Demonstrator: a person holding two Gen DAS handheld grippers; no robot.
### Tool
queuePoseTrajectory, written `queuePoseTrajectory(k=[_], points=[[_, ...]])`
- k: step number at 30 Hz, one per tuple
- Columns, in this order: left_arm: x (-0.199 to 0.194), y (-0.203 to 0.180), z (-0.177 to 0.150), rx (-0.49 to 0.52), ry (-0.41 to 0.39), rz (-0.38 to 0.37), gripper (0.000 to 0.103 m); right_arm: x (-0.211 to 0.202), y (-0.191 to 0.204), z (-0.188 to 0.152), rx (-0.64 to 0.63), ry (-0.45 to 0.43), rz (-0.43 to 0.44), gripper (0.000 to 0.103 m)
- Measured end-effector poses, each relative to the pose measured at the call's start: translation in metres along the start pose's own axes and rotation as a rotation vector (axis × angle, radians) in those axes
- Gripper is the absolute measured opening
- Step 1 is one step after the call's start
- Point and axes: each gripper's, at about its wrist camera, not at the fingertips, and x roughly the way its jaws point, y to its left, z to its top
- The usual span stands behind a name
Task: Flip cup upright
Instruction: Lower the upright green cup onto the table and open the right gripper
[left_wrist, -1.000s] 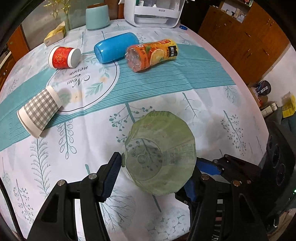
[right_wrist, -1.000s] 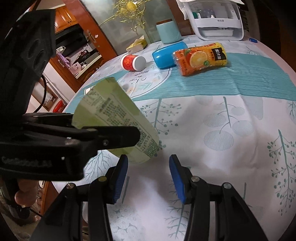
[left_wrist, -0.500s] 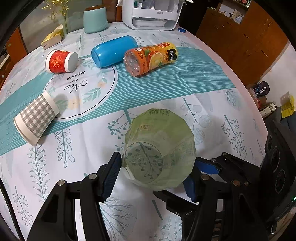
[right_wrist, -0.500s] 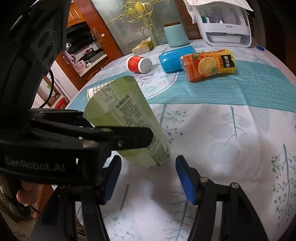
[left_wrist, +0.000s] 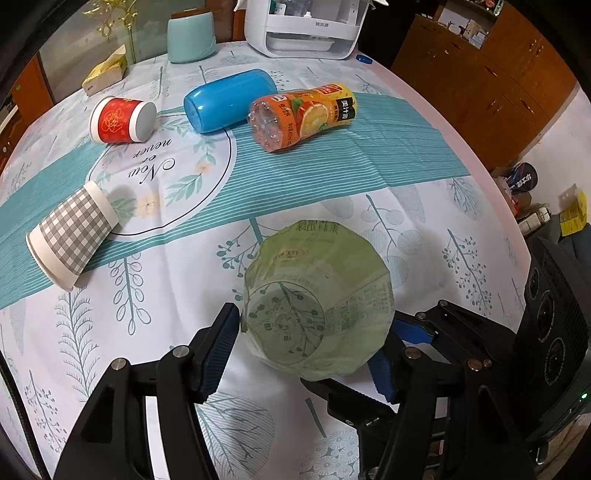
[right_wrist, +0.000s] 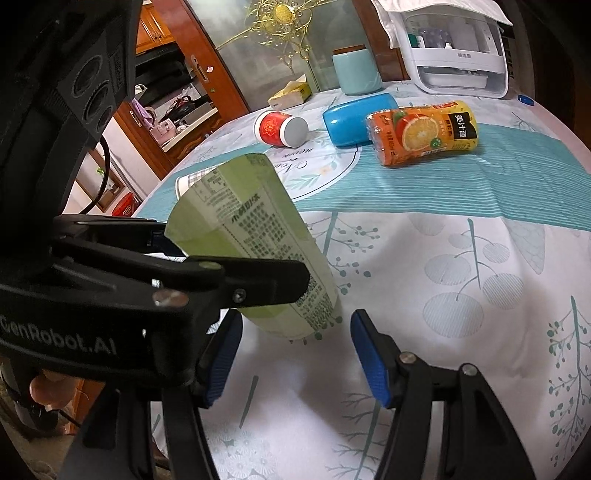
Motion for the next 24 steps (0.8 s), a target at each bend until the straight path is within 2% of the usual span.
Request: queuePoseTrajectory(k=[3,24], points=[[-0.004,0.002,0.0,-0.009,-0.014,0.0,0.08,0.001,0.0,0.0,0.001,-0.001,0.0,0.061],[-0.027,0.001,-0.013,-0.021,-0.054,0.032,0.08,-0.01,0.009,0.001,-0.006,-0.019,0.004,0.062]])
